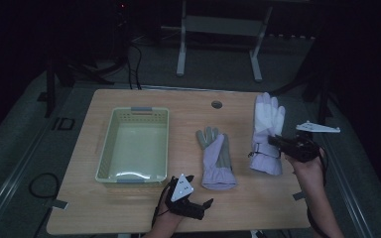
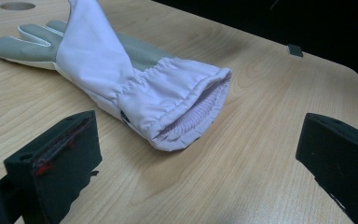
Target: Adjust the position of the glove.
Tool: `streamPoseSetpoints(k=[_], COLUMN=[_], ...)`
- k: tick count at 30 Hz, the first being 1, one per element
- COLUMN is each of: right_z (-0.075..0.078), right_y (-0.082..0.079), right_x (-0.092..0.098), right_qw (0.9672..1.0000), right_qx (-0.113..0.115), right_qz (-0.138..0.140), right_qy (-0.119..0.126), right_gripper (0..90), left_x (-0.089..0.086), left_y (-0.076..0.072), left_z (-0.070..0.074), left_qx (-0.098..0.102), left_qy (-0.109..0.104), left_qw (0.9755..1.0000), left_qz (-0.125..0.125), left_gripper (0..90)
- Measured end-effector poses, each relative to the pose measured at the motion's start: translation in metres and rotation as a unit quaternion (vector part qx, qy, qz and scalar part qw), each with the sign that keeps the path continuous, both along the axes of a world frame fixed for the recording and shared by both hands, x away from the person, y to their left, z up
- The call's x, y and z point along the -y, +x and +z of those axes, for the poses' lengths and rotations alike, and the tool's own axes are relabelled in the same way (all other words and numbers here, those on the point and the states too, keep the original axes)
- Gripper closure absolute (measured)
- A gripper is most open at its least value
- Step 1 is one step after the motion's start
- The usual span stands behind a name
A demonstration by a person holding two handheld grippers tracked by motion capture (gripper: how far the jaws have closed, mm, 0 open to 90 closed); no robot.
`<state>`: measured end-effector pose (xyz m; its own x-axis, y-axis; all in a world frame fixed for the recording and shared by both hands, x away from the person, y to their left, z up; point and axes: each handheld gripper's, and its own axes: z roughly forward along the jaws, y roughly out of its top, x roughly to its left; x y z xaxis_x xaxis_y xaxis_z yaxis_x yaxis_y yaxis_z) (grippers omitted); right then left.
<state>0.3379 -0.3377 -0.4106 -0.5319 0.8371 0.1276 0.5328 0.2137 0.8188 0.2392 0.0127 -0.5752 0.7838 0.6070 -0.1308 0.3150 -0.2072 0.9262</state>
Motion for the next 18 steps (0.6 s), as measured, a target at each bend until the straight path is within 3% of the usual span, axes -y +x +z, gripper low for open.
streamPoseSetpoints(k=[9, 13, 16, 18], right_z=[0.017, 0.016, 0.008, 0.001], right_y=[-0.006, -0.007, -0.007, -0.006], right_x=[-0.046, -0.063, -0.08, -0.088], right_qw=[0.9996, 0.9995, 0.9987, 0.9987], right_qx=[0.004, 0.0, -0.008, -0.015], right_qz=[0.027, 0.032, 0.046, 0.045], right_qy=[0.008, 0.007, 0.023, 0.02], right_gripper=[80.7, 80.6, 80.4, 80.5], left_x=[0.0, 0.001, 0.0, 0.0], left_y=[0.0, -0.001, -0.001, -0.001], left_z=[0.0, 0.0, 0.0, 0.0], left_qx=[0.001, 0.002, 0.003, 0.003], left_qy=[-0.002, -0.003, -0.001, -0.002], left_qw=[1.0, 1.0, 1.0, 1.0], left_qz=[0.001, 0.001, 0.0, 0.001], left_gripper=[0.0, 0.0, 0.0, 0.0])
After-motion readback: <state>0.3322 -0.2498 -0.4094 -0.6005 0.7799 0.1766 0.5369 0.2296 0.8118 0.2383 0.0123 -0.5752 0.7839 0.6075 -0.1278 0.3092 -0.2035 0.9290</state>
